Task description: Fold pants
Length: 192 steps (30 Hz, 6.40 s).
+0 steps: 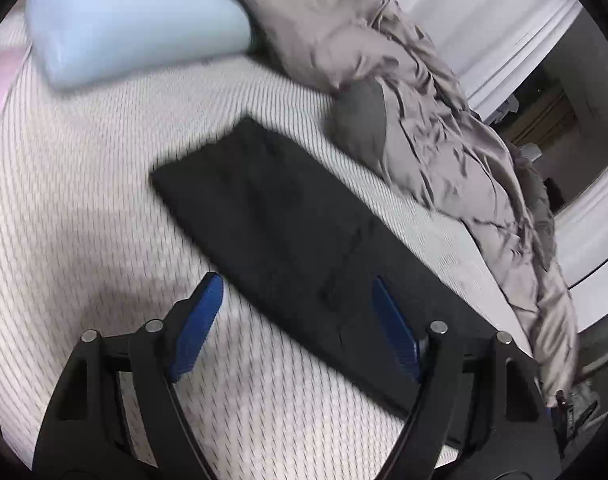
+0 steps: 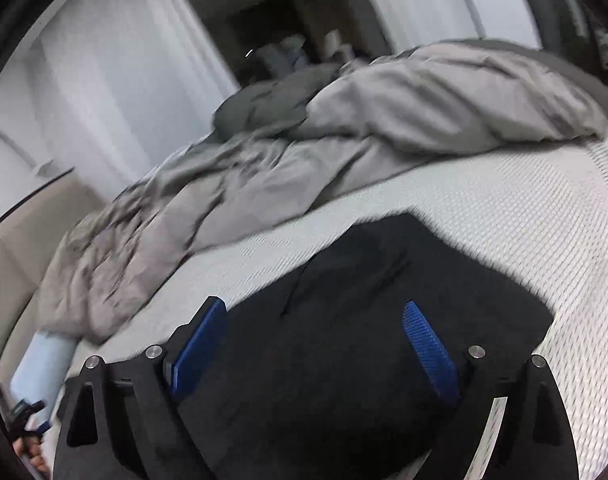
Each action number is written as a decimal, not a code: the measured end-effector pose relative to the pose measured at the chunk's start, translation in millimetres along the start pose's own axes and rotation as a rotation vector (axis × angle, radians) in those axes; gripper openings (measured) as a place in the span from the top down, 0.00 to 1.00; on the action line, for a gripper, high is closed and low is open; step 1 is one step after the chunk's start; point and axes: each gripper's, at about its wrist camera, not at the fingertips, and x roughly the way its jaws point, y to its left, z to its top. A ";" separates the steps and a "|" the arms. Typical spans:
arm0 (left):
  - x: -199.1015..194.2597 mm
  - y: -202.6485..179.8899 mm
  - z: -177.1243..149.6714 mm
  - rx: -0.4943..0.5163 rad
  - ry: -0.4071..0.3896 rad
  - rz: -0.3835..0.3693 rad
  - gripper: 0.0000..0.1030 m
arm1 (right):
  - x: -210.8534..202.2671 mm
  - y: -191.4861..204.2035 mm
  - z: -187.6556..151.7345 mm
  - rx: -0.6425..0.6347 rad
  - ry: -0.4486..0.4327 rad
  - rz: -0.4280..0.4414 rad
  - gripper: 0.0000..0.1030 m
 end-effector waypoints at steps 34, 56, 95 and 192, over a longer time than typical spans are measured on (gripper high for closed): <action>-0.9 31.7 -47.3 -0.041 -0.051 -0.125 0.99 | 29.2 -113.5 -75.3 0.440 0.143 0.237 0.95; -190.0 84.7 -115.2 0.111 -0.207 -0.075 0.20 | -115.4 -116.1 -136.6 0.446 0.112 0.161 0.27; -75.0 -50.3 -218.7 0.591 0.104 -0.188 0.01 | 40.6 -33.1 -9.0 -0.362 0.357 0.053 0.46; 52.3 -225.8 -240.0 0.990 0.261 -0.004 0.01 | -8.8 139.8 -117.6 -0.728 0.373 0.048 0.06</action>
